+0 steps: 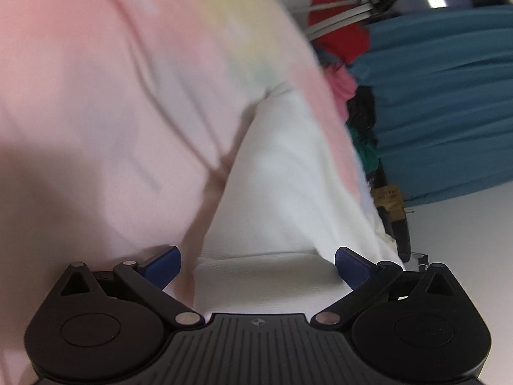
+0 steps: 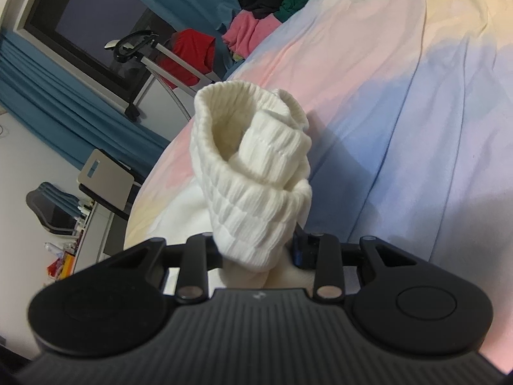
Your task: Fold clothes
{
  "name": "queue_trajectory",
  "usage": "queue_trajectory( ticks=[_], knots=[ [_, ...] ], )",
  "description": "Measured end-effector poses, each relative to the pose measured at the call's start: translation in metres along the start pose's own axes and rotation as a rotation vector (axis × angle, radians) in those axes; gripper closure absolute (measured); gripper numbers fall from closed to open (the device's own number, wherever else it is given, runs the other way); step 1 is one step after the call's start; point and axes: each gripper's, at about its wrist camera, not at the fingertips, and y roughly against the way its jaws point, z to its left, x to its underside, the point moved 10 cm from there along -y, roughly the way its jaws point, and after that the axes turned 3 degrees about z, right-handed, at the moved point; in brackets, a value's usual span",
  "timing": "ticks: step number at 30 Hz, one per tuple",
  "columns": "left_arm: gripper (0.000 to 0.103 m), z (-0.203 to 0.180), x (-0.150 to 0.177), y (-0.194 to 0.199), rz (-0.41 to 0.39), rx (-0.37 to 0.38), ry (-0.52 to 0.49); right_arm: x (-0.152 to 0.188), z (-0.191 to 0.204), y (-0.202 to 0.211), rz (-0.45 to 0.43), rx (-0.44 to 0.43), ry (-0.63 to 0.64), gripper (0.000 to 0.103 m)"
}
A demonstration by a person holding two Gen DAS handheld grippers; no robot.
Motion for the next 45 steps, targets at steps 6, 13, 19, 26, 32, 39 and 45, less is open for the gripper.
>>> queue_trajectory(
  ticks=[6, 13, 19, 26, 32, 39, 45],
  knots=[
    [0.013, -0.002, -0.001, -0.015, 0.022, 0.037, 0.011, 0.002, -0.002, -0.001, -0.007, 0.013, -0.001, 0.068],
    [0.038, -0.005, -0.005, -0.013, 0.017, 0.025, -0.004, 0.003, 0.010, 0.007, -0.056, 0.014, 0.048, 0.068],
    [0.052, -0.027, -0.010, 0.010, -0.017, 0.073, -0.049, 0.005, 0.026, 0.030, -0.095, -0.026, 0.046, 0.070],
    [0.058, -0.067, 0.005, 0.040, -0.034, 0.150, -0.140, -0.008, 0.041, 0.070, -0.156, -0.071, 0.023, 0.070],
    [0.059, -0.127, 0.018, 0.033, -0.049, 0.170, -0.192, -0.040, 0.046, 0.102, -0.220, -0.079, -0.008, 0.070],
    [0.059, -0.222, 0.015, -0.027, -0.044, 0.178, -0.253, -0.121, 0.019, 0.110, -0.269, -0.034, -0.045, 0.070],
    [0.059, -0.328, 0.003, -0.153, 0.029, 0.193, -0.344, -0.225, -0.021, 0.107, -0.344, 0.034, -0.063, 0.070]
  ],
)
